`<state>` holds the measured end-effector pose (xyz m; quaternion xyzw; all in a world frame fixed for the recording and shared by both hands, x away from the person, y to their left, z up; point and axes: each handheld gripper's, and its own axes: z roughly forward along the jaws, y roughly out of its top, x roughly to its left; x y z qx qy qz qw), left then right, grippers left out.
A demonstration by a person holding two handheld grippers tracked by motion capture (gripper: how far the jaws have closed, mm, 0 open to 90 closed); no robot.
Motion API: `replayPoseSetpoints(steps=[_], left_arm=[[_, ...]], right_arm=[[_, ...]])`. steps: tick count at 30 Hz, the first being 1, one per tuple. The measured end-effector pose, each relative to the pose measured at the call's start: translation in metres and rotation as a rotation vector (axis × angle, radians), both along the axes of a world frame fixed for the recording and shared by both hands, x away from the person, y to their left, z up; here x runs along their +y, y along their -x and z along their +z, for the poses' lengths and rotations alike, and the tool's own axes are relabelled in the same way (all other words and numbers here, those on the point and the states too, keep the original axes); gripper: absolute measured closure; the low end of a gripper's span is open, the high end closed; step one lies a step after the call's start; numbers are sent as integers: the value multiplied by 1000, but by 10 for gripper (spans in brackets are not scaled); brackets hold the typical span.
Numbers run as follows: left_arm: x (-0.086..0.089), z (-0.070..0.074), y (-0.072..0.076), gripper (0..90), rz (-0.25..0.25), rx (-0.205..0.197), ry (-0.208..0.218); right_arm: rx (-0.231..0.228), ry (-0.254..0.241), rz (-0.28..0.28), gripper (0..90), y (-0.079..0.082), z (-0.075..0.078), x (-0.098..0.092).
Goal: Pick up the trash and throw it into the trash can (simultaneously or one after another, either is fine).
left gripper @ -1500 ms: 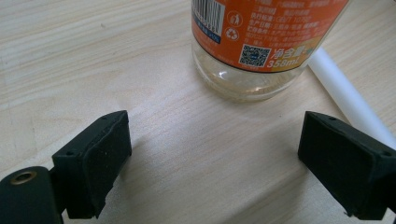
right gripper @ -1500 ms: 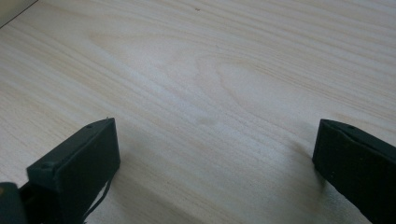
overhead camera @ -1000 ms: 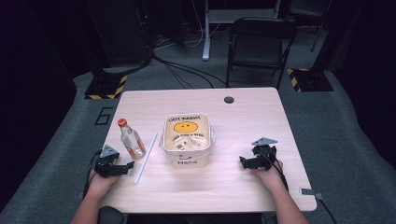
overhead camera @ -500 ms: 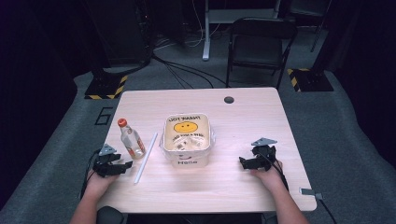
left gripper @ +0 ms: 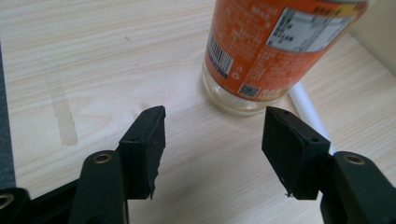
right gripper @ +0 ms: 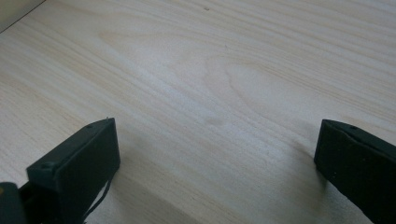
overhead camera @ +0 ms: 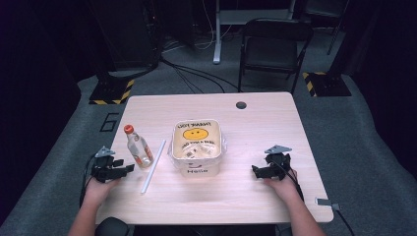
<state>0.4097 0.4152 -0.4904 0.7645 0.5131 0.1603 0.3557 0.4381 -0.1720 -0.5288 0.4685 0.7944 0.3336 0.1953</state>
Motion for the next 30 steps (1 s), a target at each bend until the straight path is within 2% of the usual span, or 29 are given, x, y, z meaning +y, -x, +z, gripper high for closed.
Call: replayPoseSetpoints(steps=[1, 4, 10, 22, 30], left_arm=[[1, 3, 0, 398, -11, 5, -10], [0, 6, 0, 407, -8, -3, -5], [0, 24, 1, 424, -18, -27, -6], [-3, 50, 3, 436, -43, -45, -14], [-2, 64, 3, 435, -53, -51, 5]], right_arm=[[0, 0, 0, 0, 0, 0, 0], [0, 0, 0, 0, 0, 0, 0], [0, -1, -1, 0, 0, 0, 0], [0, 0, -1, 0, 0, 0, 0], [0, -1, -1, 0, 0, 0, 0]])
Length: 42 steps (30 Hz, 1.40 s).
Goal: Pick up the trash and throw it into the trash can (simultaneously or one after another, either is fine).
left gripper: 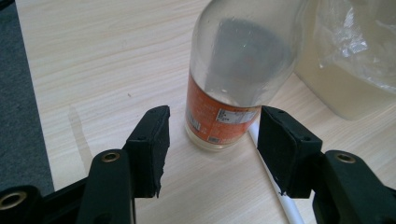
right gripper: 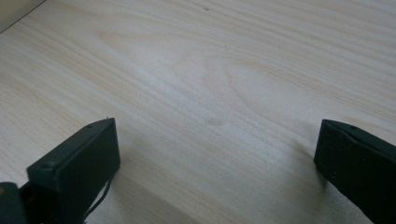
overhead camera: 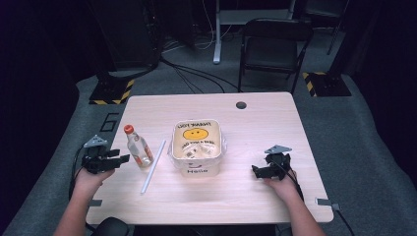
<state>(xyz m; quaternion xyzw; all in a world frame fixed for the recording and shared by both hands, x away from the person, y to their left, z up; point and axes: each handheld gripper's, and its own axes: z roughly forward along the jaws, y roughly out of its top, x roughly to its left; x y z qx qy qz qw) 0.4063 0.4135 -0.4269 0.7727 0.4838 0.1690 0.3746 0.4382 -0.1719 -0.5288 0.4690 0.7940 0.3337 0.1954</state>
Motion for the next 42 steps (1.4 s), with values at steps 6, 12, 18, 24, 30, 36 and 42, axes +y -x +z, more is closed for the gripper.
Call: replayPoseSetpoints(steps=[6, 12, 18, 24, 30, 36, 42], left_arm=[[-1, 12, 1, 436, -12, -12, 2], [-3, 23, -1, 437, -26, -14, 2], [-7, 34, -3, 437, -36, -29, 2], [-9, 43, -6, 437, -42, -37, 14], [-11, 51, -9, 437, -52, -49, 13], [-12, 56, -11, 437, -50, -62, 26], [-14, 64, -14, 437, -57, -74, 23]], right_arm=[[0, 0, 1, 0, 0, 0, 0], [0, -1, 0, 0, 0, 0, 0], [0, -1, 1, 0, 0, 0, 0], [0, -1, 0, 0, 0, 0, 0], [0, 2, 3, 0, 0, 0, 0], [0, -1, 0, 0, 0, 0, 0], [0, 2, 3, 0, 0, 0, 0]])
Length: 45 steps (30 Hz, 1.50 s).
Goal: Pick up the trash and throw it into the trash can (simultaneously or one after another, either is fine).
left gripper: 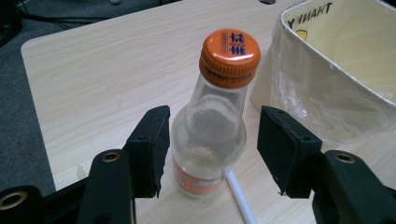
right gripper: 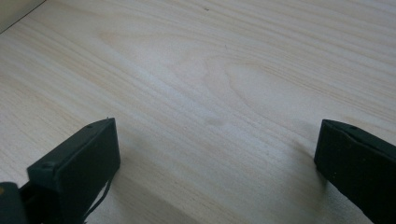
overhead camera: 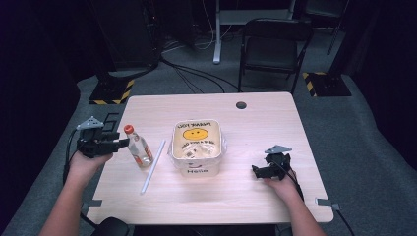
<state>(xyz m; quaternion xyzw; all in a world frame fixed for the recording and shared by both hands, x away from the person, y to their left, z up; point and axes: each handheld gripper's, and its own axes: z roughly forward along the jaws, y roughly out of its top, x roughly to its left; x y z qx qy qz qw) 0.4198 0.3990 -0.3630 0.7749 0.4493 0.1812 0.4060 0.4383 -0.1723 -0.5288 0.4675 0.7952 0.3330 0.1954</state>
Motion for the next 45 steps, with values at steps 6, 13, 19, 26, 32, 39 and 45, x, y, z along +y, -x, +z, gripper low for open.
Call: replayPoseSetpoints(steps=[6, 13, 19, 26, 32, 39, 45], left_arm=[[-1, 9, -3, 438, -1, -14, 6], [-4, 13, -8, 443, -7, -14, 16], [-8, 14, -13, 459, -3, -14, 14], [-10, 10, -18, 484, -2, -18, 30], [-12, 9, -21, 499, -4, -23, 32], [-19, 7, -23, 563, -11, -37, 3], [-23, 6, -24, 614, -13, -54, -18]], right_arm=[[0, -2, 0, 0, 0, 0, 0], [0, -4, -2, 0, 0, 0, 0], [1, -5, -2, 0, 0, 0, 0], [1, -5, -1, 0, 0, 0, 0], [1, -4, -2, 0, 0, 0, 0], [1, -4, -1, 0, 0, 0, 0], [0, -1, 1, 0, 0, 0, 0]])
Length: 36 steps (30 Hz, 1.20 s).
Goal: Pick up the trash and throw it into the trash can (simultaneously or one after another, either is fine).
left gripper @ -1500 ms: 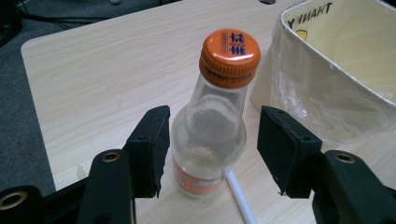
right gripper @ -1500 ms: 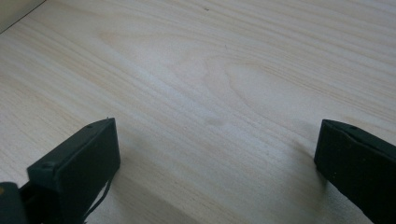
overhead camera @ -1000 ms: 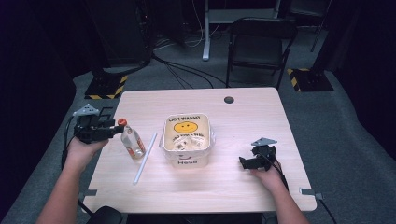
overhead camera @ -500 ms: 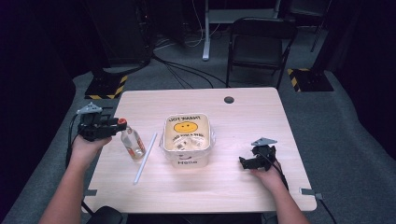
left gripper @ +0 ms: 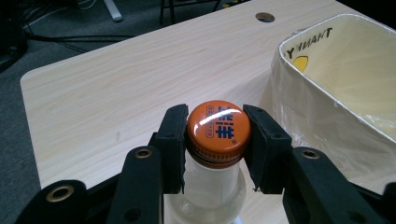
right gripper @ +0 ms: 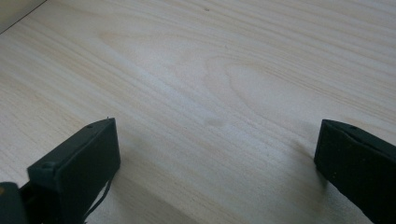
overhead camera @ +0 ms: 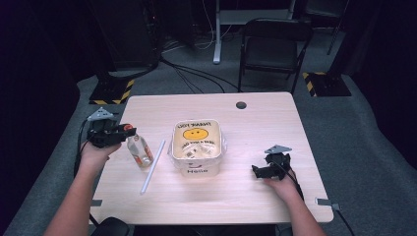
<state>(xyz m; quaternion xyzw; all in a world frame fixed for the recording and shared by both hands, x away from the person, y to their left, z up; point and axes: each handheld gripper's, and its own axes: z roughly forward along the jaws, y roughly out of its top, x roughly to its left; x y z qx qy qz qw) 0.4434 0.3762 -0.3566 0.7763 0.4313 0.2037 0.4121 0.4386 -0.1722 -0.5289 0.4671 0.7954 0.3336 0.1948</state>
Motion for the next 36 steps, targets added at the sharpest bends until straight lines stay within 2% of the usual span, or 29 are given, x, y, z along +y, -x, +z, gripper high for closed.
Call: replayPoseSetpoints(steps=[27, 36], left_arm=[[2, 2, -2, 625, -9, 6, -10], [1, 12, -1, 626, -12, 14, -18]], right_arm=[[3, -5, -4, 0, 0, 0, 1], [3, -5, -4, 0, 0, 0, 1]])
